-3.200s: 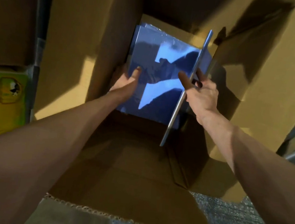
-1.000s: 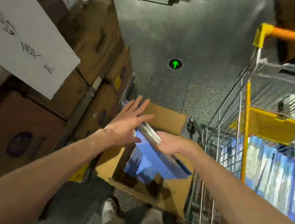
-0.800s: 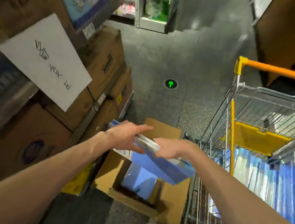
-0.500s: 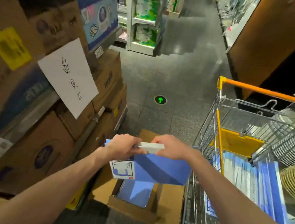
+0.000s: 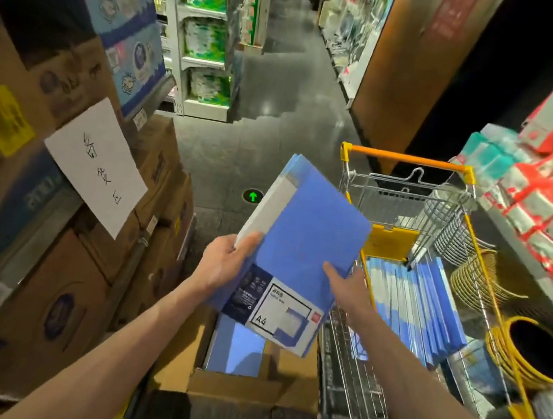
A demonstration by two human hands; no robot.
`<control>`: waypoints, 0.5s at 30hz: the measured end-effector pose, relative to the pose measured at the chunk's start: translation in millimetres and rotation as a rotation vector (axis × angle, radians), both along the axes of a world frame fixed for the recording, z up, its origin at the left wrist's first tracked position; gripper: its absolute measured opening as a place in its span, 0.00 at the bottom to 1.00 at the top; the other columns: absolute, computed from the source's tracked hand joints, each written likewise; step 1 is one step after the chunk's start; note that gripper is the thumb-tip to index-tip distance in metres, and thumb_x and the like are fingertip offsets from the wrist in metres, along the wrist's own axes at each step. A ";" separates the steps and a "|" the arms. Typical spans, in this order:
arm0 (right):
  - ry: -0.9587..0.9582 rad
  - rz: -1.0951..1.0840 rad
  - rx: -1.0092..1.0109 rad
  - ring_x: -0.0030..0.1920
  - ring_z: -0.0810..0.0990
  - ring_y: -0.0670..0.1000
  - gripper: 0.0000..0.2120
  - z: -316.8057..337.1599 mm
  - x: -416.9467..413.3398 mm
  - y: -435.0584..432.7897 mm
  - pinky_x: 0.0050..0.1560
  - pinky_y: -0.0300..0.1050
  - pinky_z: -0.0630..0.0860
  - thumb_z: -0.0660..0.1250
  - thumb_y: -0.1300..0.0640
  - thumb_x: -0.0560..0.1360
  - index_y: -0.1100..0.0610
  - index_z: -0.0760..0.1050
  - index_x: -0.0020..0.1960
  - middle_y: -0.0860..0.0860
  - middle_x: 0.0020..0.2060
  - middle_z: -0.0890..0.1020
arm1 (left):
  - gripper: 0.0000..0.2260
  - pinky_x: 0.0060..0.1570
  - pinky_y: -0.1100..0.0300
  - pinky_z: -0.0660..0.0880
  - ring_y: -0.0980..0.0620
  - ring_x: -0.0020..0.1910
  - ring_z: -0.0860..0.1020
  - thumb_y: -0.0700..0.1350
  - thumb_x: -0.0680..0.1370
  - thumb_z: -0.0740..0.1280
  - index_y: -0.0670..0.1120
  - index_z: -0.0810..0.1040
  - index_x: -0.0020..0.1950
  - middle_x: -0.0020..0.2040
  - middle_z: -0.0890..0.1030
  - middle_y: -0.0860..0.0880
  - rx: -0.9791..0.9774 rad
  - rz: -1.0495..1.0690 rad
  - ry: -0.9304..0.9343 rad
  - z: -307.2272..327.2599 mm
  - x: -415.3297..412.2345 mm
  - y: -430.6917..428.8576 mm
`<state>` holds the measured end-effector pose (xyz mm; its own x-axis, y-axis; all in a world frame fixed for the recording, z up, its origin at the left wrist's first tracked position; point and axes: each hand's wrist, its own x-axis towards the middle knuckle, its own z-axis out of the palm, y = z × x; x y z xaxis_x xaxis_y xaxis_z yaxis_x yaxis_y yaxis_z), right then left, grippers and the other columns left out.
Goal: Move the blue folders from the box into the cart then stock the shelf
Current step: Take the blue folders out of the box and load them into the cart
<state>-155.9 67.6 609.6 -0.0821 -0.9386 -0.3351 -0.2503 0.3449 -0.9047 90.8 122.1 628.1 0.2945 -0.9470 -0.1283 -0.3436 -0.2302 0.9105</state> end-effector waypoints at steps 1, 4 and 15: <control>-0.052 -0.074 0.016 0.64 0.77 0.56 0.33 2.1 -11.6 4.2 0.62 0.56 0.76 0.71 0.45 0.76 0.55 0.63 0.75 0.50 0.66 0.76 | 0.29 0.39 0.49 0.75 0.52 0.37 0.79 0.71 0.75 0.63 0.43 0.80 0.40 0.37 0.83 0.50 -0.008 -0.012 0.080 4.7 -13.6 -4.3; -0.093 -0.303 -0.008 0.59 0.80 0.58 0.30 10.6 -46.9 11.3 0.56 0.55 0.79 0.70 0.43 0.76 0.57 0.67 0.72 0.52 0.60 0.78 | 0.33 0.49 0.44 0.80 0.50 0.45 0.84 0.72 0.71 0.62 0.42 0.83 0.46 0.45 0.86 0.45 0.004 -0.046 0.165 13.6 -52.6 -19.9; 0.011 -0.631 0.109 0.42 0.77 0.55 0.11 -2.7 -237.2 37.0 0.36 0.47 0.77 0.71 0.52 0.71 0.59 0.75 0.40 0.54 0.38 0.80 | 0.26 0.36 0.51 0.72 0.43 0.38 0.79 0.62 0.81 0.61 0.40 0.81 0.42 0.37 0.81 0.44 -0.018 -0.357 -0.178 7.6 -270.0 -85.2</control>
